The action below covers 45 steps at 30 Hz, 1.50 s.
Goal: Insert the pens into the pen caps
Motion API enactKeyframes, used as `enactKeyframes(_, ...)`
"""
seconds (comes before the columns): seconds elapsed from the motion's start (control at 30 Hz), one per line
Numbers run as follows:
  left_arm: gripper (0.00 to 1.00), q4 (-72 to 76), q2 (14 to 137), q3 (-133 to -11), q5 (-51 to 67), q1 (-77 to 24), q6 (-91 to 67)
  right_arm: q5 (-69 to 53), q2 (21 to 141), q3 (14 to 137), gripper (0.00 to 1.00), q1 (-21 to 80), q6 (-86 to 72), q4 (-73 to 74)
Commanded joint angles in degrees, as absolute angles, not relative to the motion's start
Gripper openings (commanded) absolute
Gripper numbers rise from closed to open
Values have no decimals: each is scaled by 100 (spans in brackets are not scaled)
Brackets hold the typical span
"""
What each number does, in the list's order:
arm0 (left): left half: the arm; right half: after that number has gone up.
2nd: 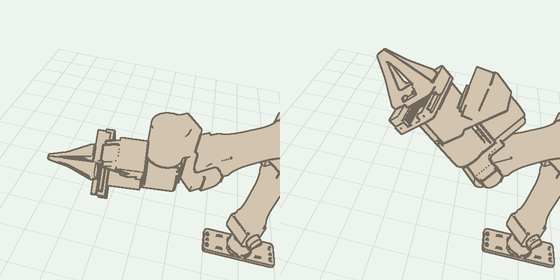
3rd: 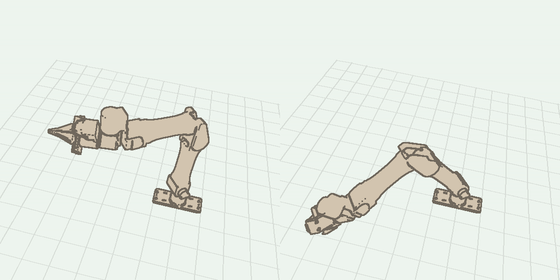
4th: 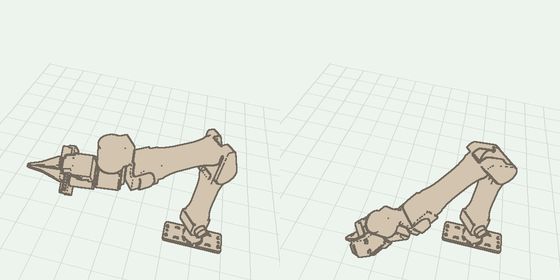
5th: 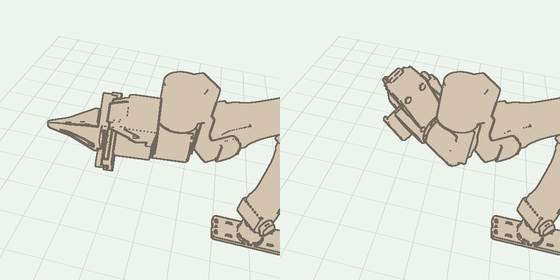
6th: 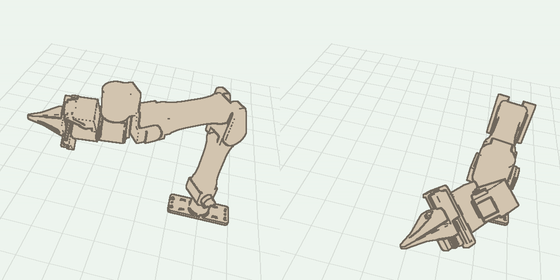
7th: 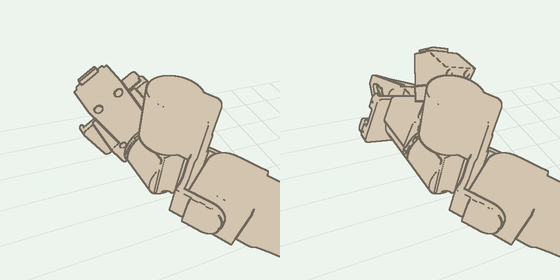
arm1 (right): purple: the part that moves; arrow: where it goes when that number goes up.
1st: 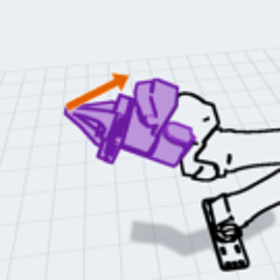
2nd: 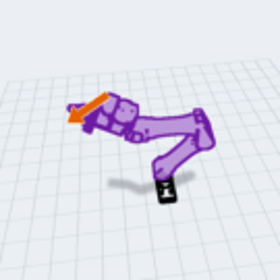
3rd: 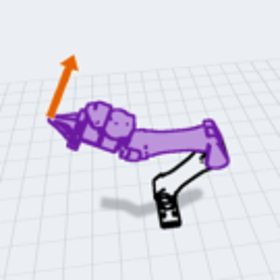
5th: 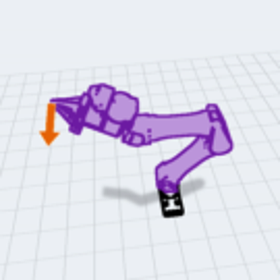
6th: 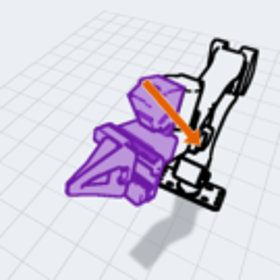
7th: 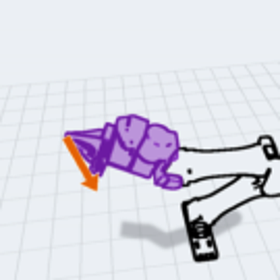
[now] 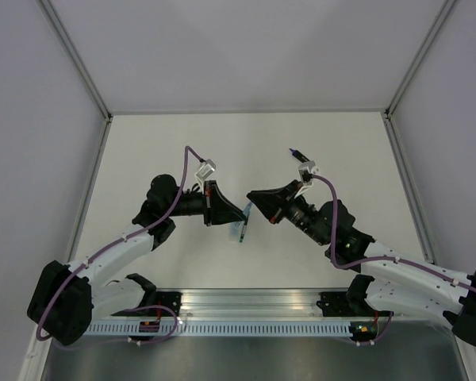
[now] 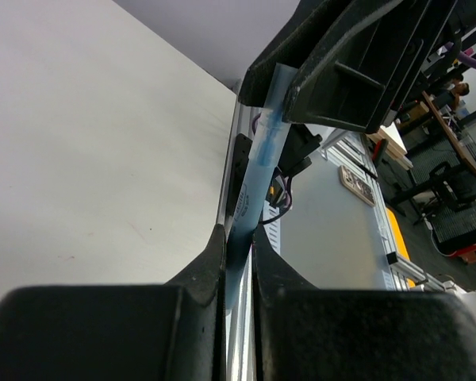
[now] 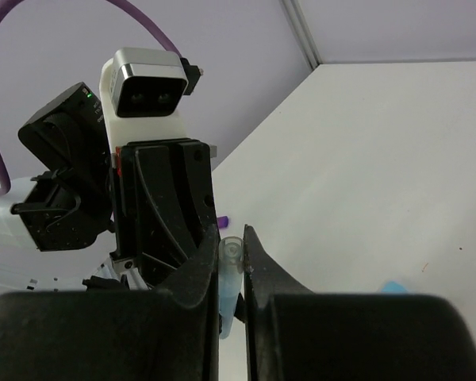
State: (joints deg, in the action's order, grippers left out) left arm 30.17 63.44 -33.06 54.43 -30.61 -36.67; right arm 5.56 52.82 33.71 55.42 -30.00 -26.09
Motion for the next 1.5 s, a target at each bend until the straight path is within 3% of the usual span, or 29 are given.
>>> enactKeyframes(0.0,2,4236,6398,-3920,3981,-2610,-4166,-1345,5467,2979,0,5854,-3173,-1309)
enactKeyframes(0.17,2,4613,6644,-3797,4393,-2619,-4376,-608,5554,3329,0,5862,-3007,-1275)
enactKeyframes(0.33,2,4370,6724,-3578,4544,-2619,-4237,1734,5528,4559,9,5836,-2515,-370)
enactKeyframes(0.43,2,4001,6715,-3340,4465,-2619,-4062,2319,5703,5394,0,5722,-2206,42)
enactKeyframes(0.57,2,3063,6636,-3322,4186,-2619,-3596,2181,6309,6143,0,5406,-2276,975)
enactKeyframes(0.8,2,1047,6486,-3691,2436,-2532,-2848,1182,6828,5221,0,4413,-3251,1213)
enactKeyframes(1.07,23,1002,6293,-3305,1356,-2391,-2611,721,8163,4931,0,4061,-4024,923)
enactKeyframes(1.33,28,1239,5837,-2796,774,-2382,-2558,255,9324,4834,0,4017,-4658,115)
enactKeyframes(1.47,36,1248,5678,-2760,729,-2373,-2575,97,9729,4957,10,4017,-4711,-139)
